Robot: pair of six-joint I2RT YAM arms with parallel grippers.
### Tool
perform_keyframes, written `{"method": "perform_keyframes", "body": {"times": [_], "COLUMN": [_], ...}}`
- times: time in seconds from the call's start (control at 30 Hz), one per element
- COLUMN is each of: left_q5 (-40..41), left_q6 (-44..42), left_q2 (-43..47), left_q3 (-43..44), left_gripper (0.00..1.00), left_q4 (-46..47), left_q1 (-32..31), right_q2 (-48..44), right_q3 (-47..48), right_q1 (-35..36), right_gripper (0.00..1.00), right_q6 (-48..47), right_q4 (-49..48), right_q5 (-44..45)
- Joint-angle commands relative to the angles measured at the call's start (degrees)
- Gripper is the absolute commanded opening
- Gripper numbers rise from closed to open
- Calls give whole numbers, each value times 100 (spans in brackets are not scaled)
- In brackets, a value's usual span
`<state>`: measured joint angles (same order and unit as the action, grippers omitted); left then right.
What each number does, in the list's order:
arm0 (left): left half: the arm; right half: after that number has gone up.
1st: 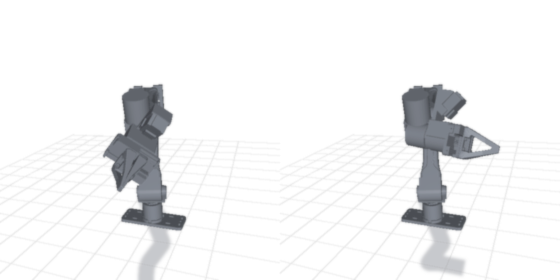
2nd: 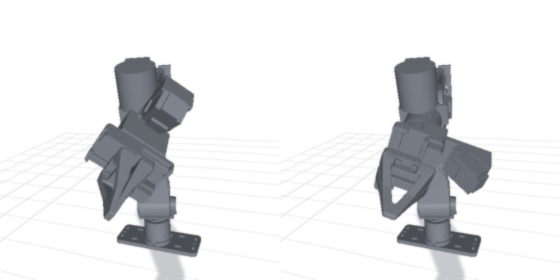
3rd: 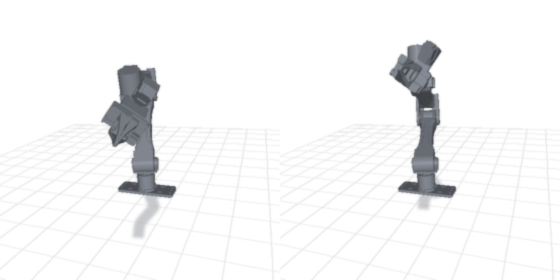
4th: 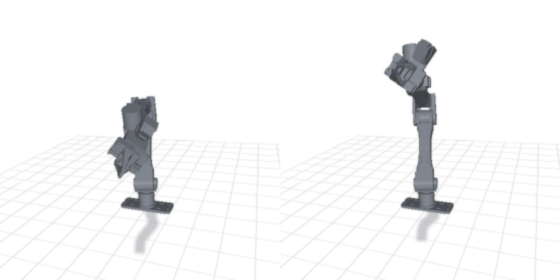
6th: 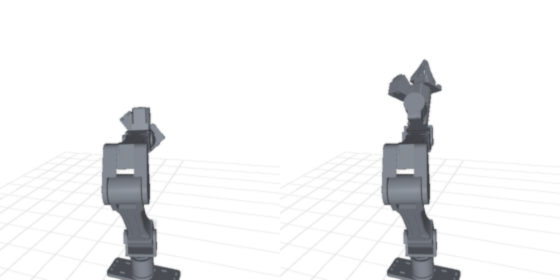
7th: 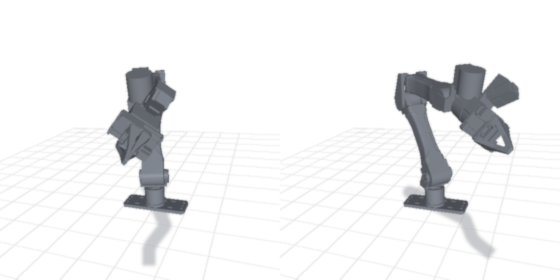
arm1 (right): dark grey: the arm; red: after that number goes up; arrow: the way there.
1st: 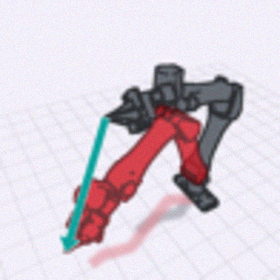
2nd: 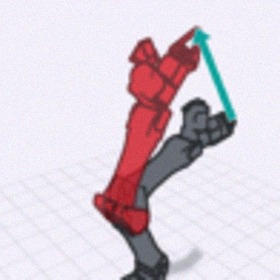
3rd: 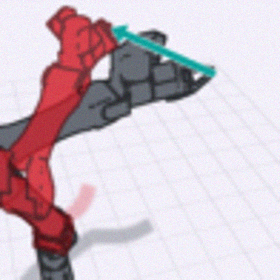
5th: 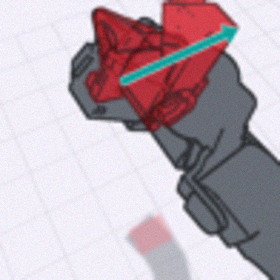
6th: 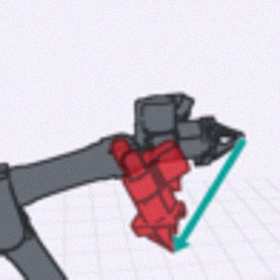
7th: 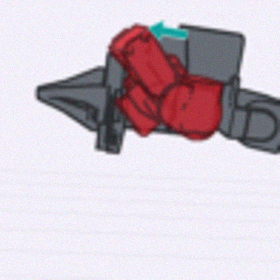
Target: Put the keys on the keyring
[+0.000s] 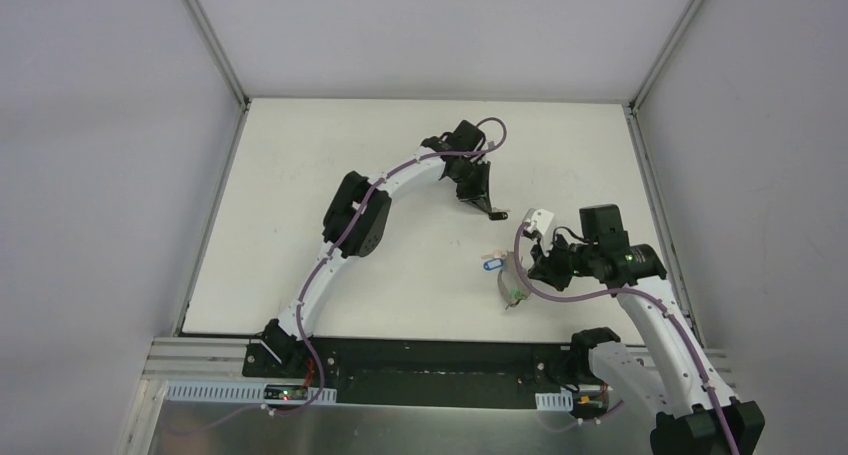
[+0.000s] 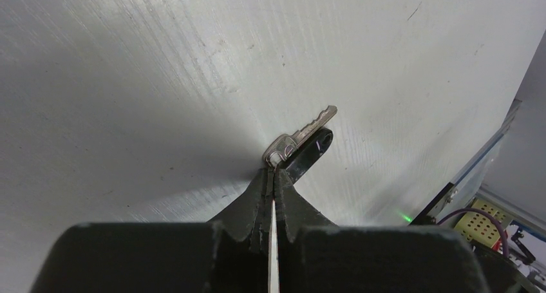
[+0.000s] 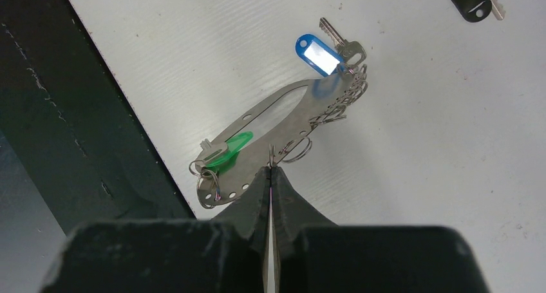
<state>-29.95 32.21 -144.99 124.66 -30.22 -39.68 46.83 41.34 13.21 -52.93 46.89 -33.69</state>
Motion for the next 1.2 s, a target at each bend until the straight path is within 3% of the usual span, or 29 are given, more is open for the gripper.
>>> {"method": "perform_keyframes", "body": {"times": [0.0,0.23,0.4,0.67,0.9,1.17], "left_q5": [-18,-780,-1165,-330,-312,160], "left_q6": [-325,-699,-819,-456,392,603], "left_q2": [466,1405,2687,4423,4854,5118], "left_q3": [-91,-575,-1683,-3176,-3762,-4175], "left_gripper": [0,0,0,0,0,0], "left_q4": [-63,317,861,950,879,964], "left_q1": [17,130,171,171,131,-114], "right_q2": [19,474,848,1313,1551,1812], "right_q3": [50,461,703,878,1088,1307], "right_q1": [-38,19,230,623,750,898], "right_gripper": [0,0,0,0,0,0], "right_q6": [1,-28,217,731,873,1028], "right_q4": [-66,-174,-660,-1611,-2064,-2304], "right_q5": [-163,-806,-1344,-1606,-1781,-2097]}}
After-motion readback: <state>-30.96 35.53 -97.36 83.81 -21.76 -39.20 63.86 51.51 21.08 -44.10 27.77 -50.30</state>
